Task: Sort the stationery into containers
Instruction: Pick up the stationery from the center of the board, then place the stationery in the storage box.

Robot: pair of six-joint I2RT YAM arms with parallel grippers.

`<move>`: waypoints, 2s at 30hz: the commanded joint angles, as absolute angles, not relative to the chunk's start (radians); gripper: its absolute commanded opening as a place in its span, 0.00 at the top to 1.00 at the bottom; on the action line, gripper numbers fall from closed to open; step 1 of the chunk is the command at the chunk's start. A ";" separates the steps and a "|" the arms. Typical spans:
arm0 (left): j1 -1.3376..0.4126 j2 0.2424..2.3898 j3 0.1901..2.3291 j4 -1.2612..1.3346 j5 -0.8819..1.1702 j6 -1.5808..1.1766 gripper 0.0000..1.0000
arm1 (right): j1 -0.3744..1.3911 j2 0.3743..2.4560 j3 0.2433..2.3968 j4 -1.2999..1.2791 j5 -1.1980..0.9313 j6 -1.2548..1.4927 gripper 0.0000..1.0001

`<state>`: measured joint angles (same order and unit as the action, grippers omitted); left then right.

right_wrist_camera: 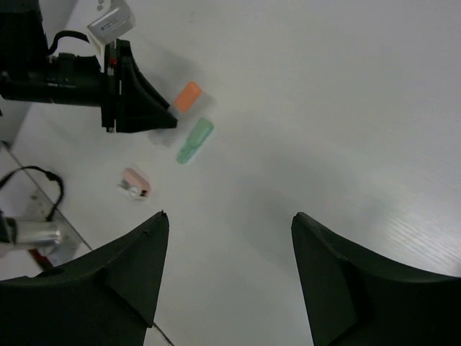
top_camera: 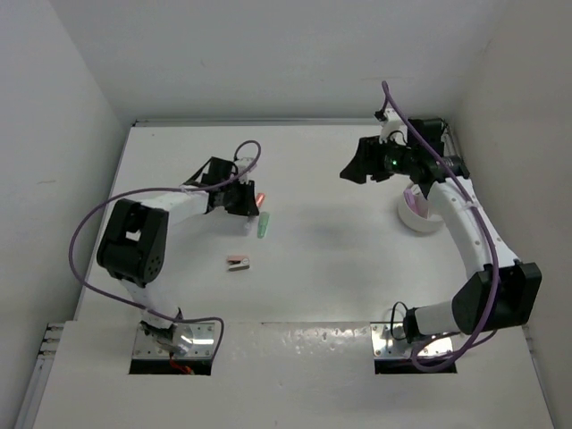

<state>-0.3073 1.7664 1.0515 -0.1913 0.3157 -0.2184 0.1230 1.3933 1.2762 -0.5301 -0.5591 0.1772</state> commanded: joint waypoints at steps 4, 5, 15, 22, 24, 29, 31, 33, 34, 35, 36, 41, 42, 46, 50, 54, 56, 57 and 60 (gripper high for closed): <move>-0.324 1.531 1.035 0.162 0.694 -0.398 0.87 | 0.207 1.468 1.294 -0.265 -0.692 0.498 0.31; -0.331 1.520 1.042 0.179 0.722 -0.417 0.87 | 0.224 1.483 1.308 -0.265 -0.696 0.502 0.32; -0.379 1.486 1.035 0.423 0.896 -0.761 0.86 | 0.344 1.586 1.407 -0.236 -0.715 0.545 0.33; -0.417 1.500 1.058 0.428 0.891 -0.776 0.89 | 0.368 1.612 1.436 -0.232 -0.716 0.548 0.40; -0.429 1.503 1.063 0.419 0.890 -0.766 0.89 | 0.368 1.617 1.442 -0.221 -0.715 0.560 0.44; -0.440 1.505 1.080 0.379 0.882 -0.729 0.89 | 0.368 1.631 1.456 -0.215 -0.718 0.563 0.86; -0.437 1.508 1.097 0.332 0.876 -0.695 0.71 | 0.368 1.628 1.456 -0.232 -0.719 0.548 0.96; -0.433 1.512 1.133 0.261 0.858 -0.648 0.44 | 0.345 1.615 1.463 -0.261 -0.718 0.523 1.00; -0.430 1.513 1.152 0.158 0.823 -0.582 0.27 | 0.338 1.609 1.468 -0.277 -0.718 0.511 1.00; -0.426 1.516 1.170 0.099 0.796 -0.542 0.22 | 0.306 1.599 1.477 -0.316 -0.716 0.479 1.00; -0.417 1.511 1.187 0.036 0.764 -0.490 0.19 | 0.282 1.592 1.483 -0.339 -0.715 0.459 1.00; -0.371 1.490 1.163 -0.047 0.698 -0.413 0.14 | 0.123 1.559 1.525 -0.536 -0.667 0.187 1.00; -0.361 1.485 1.163 -0.070 0.692 -0.384 0.14 | 0.103 1.545 1.523 -0.563 -0.652 0.117 1.00; -0.338 1.473 1.152 -0.103 0.661 -0.334 0.14 | -0.027 1.487 1.423 -0.612 -0.520 -0.251 1.00; -0.330 1.471 1.146 -0.109 0.661 -0.319 0.14 | -0.115 1.453 1.345 -0.597 -0.479 -0.446 1.00; -0.328 1.479 1.146 -0.100 0.664 -0.321 0.14 | -0.164 1.448 1.316 -0.606 -0.466 -0.580 1.00; -0.328 1.482 1.147 -0.098 0.663 -0.319 0.14 | -0.169 1.450 1.296 -0.626 -0.451 -0.670 1.00; -0.328 1.482 1.147 -0.098 0.663 -0.321 0.14 | -0.170 1.450 1.286 -0.633 -0.446 -0.690 1.00; -0.330 1.485 1.147 -0.097 0.664 -0.319 0.14 | -0.172 1.439 1.235 -0.621 -0.425 -0.757 1.00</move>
